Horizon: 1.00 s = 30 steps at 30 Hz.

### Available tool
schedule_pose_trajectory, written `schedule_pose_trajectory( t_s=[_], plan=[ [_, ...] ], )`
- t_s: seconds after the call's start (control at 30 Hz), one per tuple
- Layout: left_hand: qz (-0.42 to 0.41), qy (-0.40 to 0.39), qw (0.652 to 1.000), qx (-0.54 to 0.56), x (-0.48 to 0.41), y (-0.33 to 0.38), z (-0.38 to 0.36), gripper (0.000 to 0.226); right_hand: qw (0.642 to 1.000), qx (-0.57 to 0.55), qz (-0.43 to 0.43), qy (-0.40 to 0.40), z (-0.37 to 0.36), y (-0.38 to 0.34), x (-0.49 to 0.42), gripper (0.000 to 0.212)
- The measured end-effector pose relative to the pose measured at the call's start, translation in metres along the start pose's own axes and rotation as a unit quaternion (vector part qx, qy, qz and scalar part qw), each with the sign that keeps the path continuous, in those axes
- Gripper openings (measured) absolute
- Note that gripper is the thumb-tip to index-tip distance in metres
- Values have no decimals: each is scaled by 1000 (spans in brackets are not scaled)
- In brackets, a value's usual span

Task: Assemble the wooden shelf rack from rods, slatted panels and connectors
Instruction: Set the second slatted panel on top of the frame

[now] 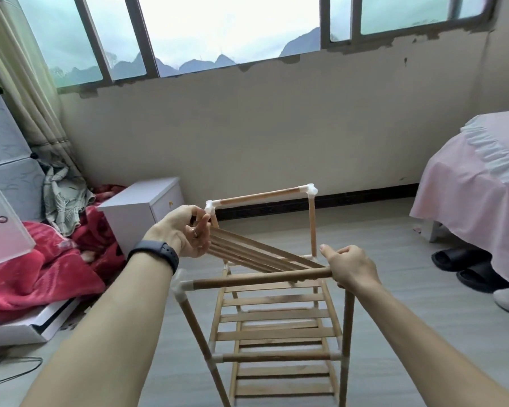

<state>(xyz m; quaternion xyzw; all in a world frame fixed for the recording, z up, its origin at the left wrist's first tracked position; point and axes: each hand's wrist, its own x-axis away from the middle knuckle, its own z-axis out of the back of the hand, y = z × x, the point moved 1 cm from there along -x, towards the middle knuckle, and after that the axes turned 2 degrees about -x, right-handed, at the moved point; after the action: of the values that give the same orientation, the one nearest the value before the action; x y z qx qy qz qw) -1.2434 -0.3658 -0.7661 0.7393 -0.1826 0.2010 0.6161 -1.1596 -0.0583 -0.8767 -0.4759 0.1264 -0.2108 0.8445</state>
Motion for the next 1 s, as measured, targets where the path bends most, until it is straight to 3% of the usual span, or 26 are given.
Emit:
schedule_pose_trajectory(
  t_s=[0.07,0.23,0.33,0.43,0.5,0.67,0.73,0.83,1.0],
  plan=[
    [-10,9,1000,-2,3,3,11,10,1000,6,-13,22,1,-2,-1,48],
    [-46,25,999,-3,27,15,27,12,996,-4,-56,-68,8,-8,-7,44],
    [-100,9,995,-13,46,31,25,14,995,23,-52,-78,8,-8,-11,65],
    [-165,-10,986,-26,64,42,19,19,989,-49,-63,-122,13,-16,-16,78],
    [-196,-19,980,-16,70,41,17,21,985,-54,-48,-157,20,-25,-15,70],
    [-242,-47,969,-11,71,35,18,25,972,60,-5,-228,29,-38,-17,44],
    [-269,-67,960,-39,70,36,23,28,976,71,22,-207,25,-40,-18,37],
    [-288,-74,950,-93,62,32,40,28,992,-4,55,-112,20,-42,-17,34],
    [-286,27,926,-246,27,-9,67,21,990,-118,51,-57,11,-31,-16,25]
  ],
)
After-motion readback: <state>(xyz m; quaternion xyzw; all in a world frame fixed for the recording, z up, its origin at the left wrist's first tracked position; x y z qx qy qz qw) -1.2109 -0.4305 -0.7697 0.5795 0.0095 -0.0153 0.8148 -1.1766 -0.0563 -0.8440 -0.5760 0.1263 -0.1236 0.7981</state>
